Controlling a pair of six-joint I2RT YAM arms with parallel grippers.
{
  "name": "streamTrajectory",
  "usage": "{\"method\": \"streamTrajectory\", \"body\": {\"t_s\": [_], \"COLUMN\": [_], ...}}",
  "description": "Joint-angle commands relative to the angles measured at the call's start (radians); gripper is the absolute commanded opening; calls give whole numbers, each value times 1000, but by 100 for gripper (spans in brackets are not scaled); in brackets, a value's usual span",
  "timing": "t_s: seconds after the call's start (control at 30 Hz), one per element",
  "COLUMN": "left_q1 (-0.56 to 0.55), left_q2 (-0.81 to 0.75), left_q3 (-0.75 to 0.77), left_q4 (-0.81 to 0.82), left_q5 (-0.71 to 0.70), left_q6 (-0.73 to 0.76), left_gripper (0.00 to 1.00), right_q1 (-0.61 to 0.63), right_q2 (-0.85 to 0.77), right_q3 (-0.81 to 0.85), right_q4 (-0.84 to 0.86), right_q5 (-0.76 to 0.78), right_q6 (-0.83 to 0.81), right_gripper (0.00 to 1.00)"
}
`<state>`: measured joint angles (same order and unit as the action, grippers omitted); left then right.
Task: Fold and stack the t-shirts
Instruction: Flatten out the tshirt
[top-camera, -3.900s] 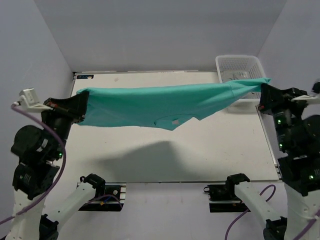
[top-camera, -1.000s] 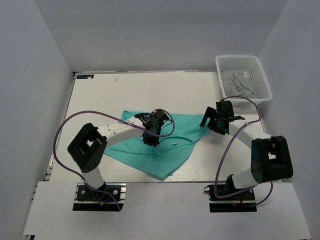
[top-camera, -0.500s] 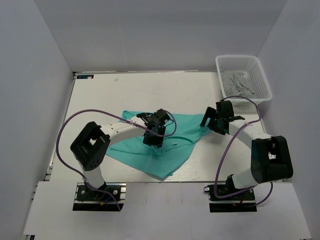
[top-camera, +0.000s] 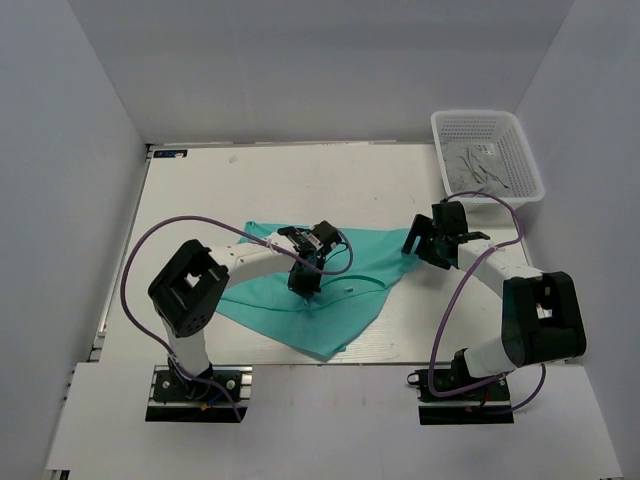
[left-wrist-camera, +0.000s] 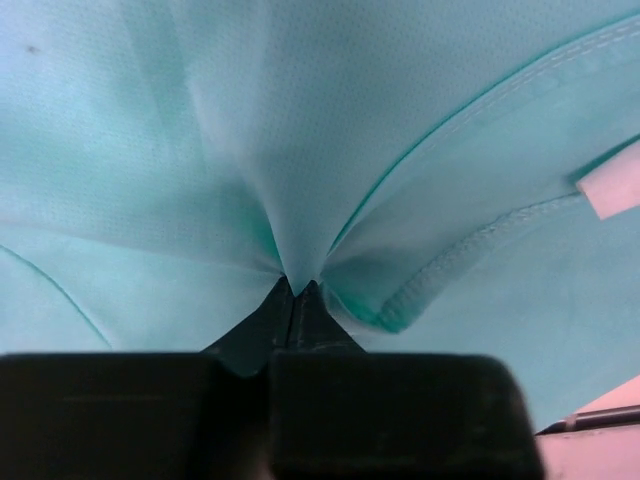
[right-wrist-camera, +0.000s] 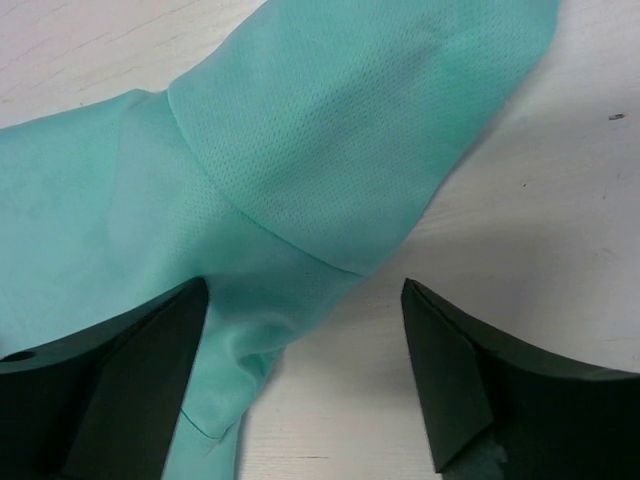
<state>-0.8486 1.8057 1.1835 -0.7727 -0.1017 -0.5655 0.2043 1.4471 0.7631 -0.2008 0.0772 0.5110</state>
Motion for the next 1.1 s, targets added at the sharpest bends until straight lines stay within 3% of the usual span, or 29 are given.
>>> {"method": "streamTrajectory", "body": {"t_s": [0.0, 0.07, 0.1, 0.2, 0.3, 0.4, 0.53, 0.57, 0.6, 0.63, 0.7, 0.73, 0.87, 1.07], "left_q1": [-6, -6, -6, -6, -6, -6, -6, -6, -6, -6, -6, -6, -6, -6], "left_q2": [-77, -107, -118, -141, -167, -196, -206, -206, -215, -215, -215, -229, -287, -481], "left_q3": [34, 44, 44, 44, 44, 32, 22, 22, 22, 22, 31, 44, 82, 126], "left_q4": [-28, -28, -28, -28, -28, 1, 25, 26, 26, 26, 26, 26, -11, 33], "left_q5": [-27, -50, -50, -59, -79, -79, -89, -89, -104, -116, -171, -193, -366, -473], "left_q6": [-17, -30, -30, -30, -30, -20, -11, -11, -11, -11, -23, -24, -51, -62], "left_gripper": [1, 0, 0, 0, 0, 0, 0, 0, 0, 0, 0, 0, 0, 0], "right_q1": [-3, -3, -3, -3, -2, -2, -2, -2, -3, -3, 1, -3, 6, 10], "right_q2": [-16, -8, -8, 7, 30, 67, 122, 130, 137, 147, 148, 122, 9, -336], "right_q3": [18, 13, 13, 15, 18, 31, 35, 36, 38, 39, 44, 44, 82, 136], "right_q4": [11, 17, 18, 31, 49, 55, 64, 69, 77, 74, 83, 81, 15, -91], "right_q5": [25, 29, 29, 26, 30, 24, 38, 38, 38, 27, 19, 18, 22, -28], "right_q6": [-12, -9, -6, -6, 0, 0, 15, 18, 20, 20, 14, 17, -25, -100], "right_gripper": [81, 78, 71, 70, 70, 76, 75, 71, 61, 38, 8, 0, 0, 0]}}
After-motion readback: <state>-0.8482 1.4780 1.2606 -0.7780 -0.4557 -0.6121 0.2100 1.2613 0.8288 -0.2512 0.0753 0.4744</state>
